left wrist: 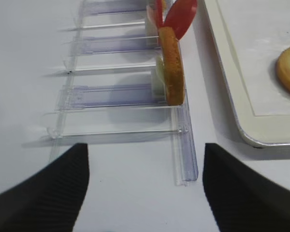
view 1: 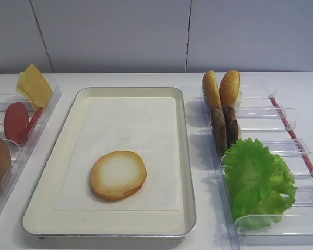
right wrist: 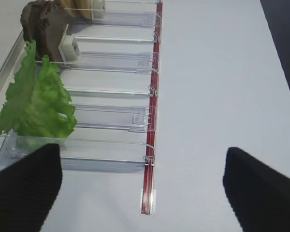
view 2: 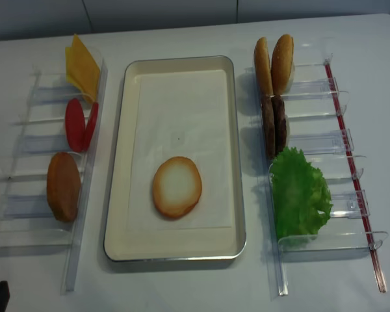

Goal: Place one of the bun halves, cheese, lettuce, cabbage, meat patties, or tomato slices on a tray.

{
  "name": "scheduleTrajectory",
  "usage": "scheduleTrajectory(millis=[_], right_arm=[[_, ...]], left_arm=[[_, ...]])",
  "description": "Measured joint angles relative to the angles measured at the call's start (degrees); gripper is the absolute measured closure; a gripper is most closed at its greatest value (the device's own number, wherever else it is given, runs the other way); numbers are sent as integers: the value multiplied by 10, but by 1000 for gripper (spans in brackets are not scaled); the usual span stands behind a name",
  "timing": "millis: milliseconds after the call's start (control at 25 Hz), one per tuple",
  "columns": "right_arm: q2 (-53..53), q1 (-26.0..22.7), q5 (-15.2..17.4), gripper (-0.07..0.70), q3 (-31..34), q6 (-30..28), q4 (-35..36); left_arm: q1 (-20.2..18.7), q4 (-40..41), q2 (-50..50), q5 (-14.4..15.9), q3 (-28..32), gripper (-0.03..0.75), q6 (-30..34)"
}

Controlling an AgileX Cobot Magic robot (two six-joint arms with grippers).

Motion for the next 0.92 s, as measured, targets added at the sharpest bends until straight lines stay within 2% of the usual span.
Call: scheduleTrajectory(millis=[120,920], right_arm=[[0,0,0,-60,0,0,0],[0,0,0,-60,0,1,0]], left_arm=[[17,0,0,-1,0,249,0],[18,0,0,-1,0,249,0]])
